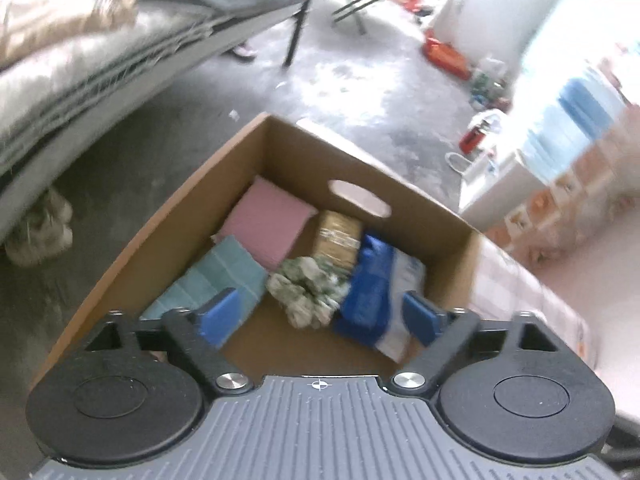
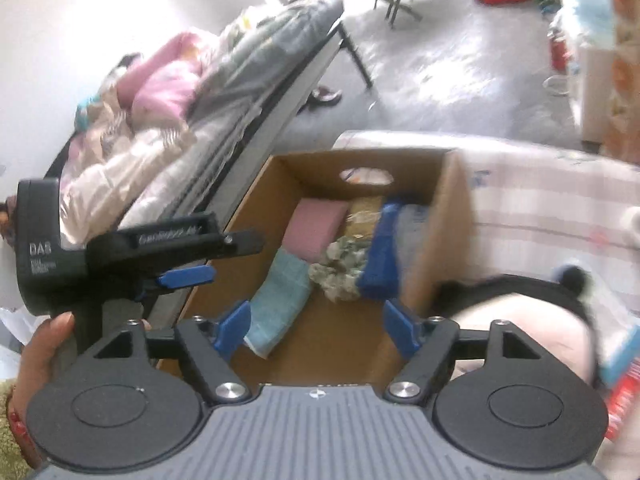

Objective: Organize soft objects
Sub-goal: 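Move both tools back over the bed toward the white ring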

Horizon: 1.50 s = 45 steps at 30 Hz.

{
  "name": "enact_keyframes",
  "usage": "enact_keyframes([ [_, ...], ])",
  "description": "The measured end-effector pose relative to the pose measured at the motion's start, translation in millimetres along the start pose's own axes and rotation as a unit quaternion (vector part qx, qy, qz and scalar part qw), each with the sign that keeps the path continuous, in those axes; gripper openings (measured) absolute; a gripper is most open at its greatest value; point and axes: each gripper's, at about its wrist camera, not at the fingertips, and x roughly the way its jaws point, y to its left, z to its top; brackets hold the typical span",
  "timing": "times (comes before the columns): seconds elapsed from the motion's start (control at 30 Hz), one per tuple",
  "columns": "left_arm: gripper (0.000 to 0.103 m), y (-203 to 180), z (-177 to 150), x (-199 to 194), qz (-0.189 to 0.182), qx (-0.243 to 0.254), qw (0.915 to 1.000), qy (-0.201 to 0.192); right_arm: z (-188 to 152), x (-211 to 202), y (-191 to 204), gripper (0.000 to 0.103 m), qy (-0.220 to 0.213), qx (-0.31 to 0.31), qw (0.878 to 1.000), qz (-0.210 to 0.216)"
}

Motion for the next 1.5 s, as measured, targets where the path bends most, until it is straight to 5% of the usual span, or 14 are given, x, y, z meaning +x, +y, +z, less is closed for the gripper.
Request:
enact_keyframes([
  [0.23, 0.103, -53.4, -37.4, -53.4, -0.024, 0.06, 0.9977, -0.022, -21.1, -101.8, -43.6, 0.102, -0.039, -0.007, 0.998, -0.051],
  [0.63, 0.103, -142.4, -87.9, -67.4, -0.091, 0.069, 0.9933, -0.01, -55.3, -199.9, -117.6, 0.103, -0.073, -0.065, 0.964, -0.247],
  [0.83, 0.103, -187.9, -115.7, -57.5, -0.082, 0.124, 0.9889, -0.006, -65.1, -213.1, -142.0, 0.103, -0.076, -0.066, 0.953, -0.287],
  [1.03, 0.103, -244.2, -114.0, -31.9, -0.074, 0.174, 0.9818, -0.021, -52.2, -207.9, -186.1, 0.103, -0.123, 0.001, 0.966, -0.228],
  [1.27, 0.103, -314.5, -86.6, 48.8, -0.06, 0.195, 0.9788, 0.015, -27.9, -133.8, -225.7, 0.1, -0.087, 0.003, 0.974, -0.21],
  [1.5, 0.088, -357.9, -83.8, 151.3, -0.057, 0.222, 0.9693, 0.09, -29.6, -84.7, -255.6, 0.074, -0.036, 0.023, 0.984, -0.172],
])
